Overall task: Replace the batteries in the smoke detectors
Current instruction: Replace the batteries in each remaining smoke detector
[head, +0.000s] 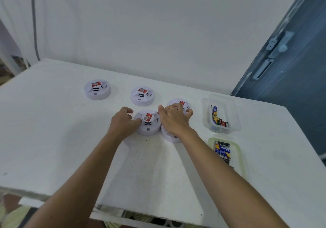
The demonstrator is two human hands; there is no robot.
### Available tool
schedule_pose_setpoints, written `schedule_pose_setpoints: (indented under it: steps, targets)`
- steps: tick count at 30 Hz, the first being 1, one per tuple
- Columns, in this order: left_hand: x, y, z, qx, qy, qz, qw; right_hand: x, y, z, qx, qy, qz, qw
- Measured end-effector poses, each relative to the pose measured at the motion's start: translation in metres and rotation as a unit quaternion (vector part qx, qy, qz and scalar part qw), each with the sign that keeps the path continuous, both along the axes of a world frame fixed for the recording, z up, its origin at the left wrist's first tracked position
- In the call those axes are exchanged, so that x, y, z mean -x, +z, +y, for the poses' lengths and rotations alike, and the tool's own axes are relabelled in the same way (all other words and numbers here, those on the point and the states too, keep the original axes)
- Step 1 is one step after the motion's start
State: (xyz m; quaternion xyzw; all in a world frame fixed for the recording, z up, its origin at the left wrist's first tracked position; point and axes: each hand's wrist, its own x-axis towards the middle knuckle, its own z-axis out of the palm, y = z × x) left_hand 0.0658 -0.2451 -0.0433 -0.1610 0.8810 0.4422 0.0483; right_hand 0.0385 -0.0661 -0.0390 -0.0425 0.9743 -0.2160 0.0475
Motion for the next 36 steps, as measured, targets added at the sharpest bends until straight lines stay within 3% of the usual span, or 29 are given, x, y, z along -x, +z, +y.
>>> schedule_pose_setpoints:
  steps: [6,13,19,26,30,36]
  targets:
    - [0.017,0.006,-0.002,-0.033,0.024,0.018,0.999,0.008,0.007,-0.010,0.058,0.004,0.011,0.998]
    - [0.059,0.009,-0.009,0.008,0.029,0.039,0.999,0.026,0.017,-0.031,0.238,0.009,-0.034,0.971]
    - [0.081,0.000,-0.006,0.116,0.034,-0.021,0.992,0.038,0.024,-0.051,0.218,-0.042,-0.107,0.969]
    - [0.086,-0.006,-0.003,0.151,0.019,-0.027,0.988,0.047,0.017,-0.059,0.228,-0.087,-0.173,0.954]
    - [0.085,-0.005,-0.005,0.092,0.027,0.023,0.995,0.047,0.019,-0.057,0.320,-0.110,-0.157,0.928]
    - [0.071,0.015,0.000,-0.123,0.061,0.150,0.979,0.037,0.030,-0.049,0.463,-0.103,-0.093,0.875]
